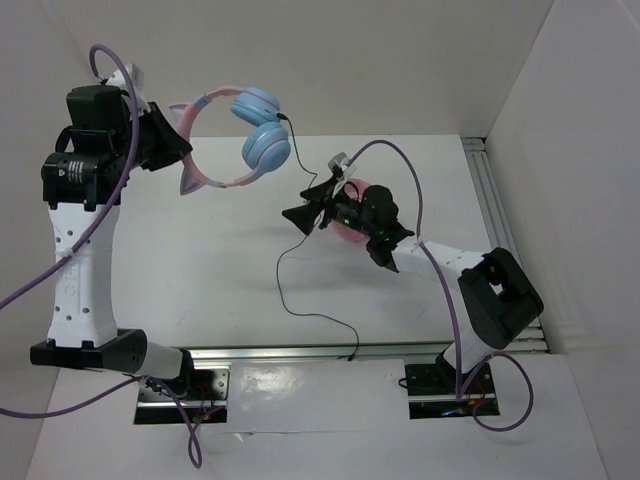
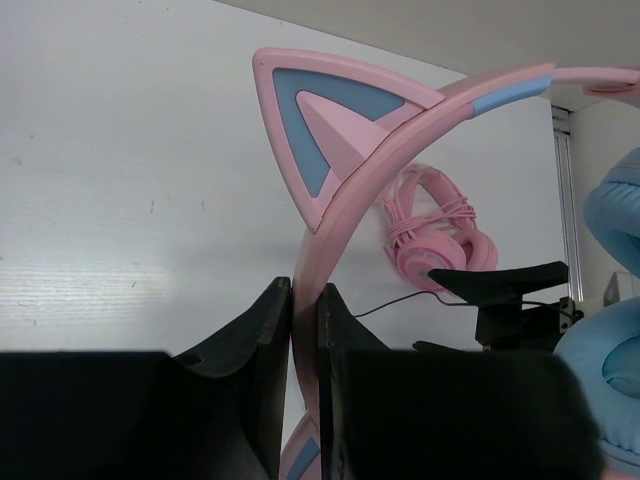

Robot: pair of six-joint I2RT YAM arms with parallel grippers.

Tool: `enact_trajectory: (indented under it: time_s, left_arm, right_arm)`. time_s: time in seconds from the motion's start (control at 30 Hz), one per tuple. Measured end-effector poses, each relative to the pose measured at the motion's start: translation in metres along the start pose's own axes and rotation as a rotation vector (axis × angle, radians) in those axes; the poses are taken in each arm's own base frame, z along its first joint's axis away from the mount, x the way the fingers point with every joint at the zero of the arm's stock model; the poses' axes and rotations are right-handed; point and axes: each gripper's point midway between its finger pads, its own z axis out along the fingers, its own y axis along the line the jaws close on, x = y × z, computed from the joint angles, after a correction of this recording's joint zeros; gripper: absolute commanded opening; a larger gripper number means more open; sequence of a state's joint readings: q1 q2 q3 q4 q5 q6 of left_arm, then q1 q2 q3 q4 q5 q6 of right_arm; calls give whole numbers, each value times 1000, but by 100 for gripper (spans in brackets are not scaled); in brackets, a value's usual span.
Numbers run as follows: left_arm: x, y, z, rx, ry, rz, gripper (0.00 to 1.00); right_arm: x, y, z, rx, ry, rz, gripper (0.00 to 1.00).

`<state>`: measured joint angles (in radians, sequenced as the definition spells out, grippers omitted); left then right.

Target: Wrap the headphones

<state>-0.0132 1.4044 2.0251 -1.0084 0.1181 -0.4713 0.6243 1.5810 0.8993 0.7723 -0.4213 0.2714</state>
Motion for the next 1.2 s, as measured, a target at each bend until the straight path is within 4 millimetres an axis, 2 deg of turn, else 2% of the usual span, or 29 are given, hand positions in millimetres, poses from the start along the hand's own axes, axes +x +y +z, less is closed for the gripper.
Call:
enact_trajectory:
  time_s: [0.07,0.13,0.17,0.27,0.3,0.4,0.57,0.67,0.8,0.9,1.0,1.07,1.13,1.2]
  left_arm:
    - [3,1,3,-2,9,0,0]
    - [6,3,5,-2,14,-2,0]
    - [8,4,6,-3,20,-2,0]
    - [11,4,8,0,26,-2,0]
    - [13,5,9,1,27,-3,0]
    - [14,6,8,-2,24,-1,0]
    - [21,18,8,-50,19,0,0]
    - [34,33,13,-98,7,-2,0]
    - [75,58,27,-150,26,16,0]
    - [107,64,42,-160,76,75,0]
    - [140,61,62,-134,122,148,0]
    - [162,60,67,-119,160,202,0]
    - [174,56,67,-101,183,269,0]
    - [177,45,66,-83,176,351,0]
  right_arm:
    - [-7,3,-1,-8,-17,-8,85]
    - [-14,7,-2,-17,-35,-18,77]
    - [-18,8,-2,-21,-44,-24,59]
    - [-24,10,-2,-30,-66,-40,28]
    - [-26,11,-2,-33,-72,-39,14]
    - [-32,13,-4,-32,-87,-43,2]
    - [-47,16,-11,3,-116,-78,0]
    - [-58,17,-27,77,-122,-121,0]
    - [-90,26,-56,206,-163,-198,0]
    - [-110,34,-74,291,-177,-256,0]
    - [-116,40,-80,350,-125,-299,2]
    - [-115,46,-80,375,-74,-334,2]
    - [-109,55,-81,383,-25,-371,2]
    - [-101,65,-80,387,32,-420,2]
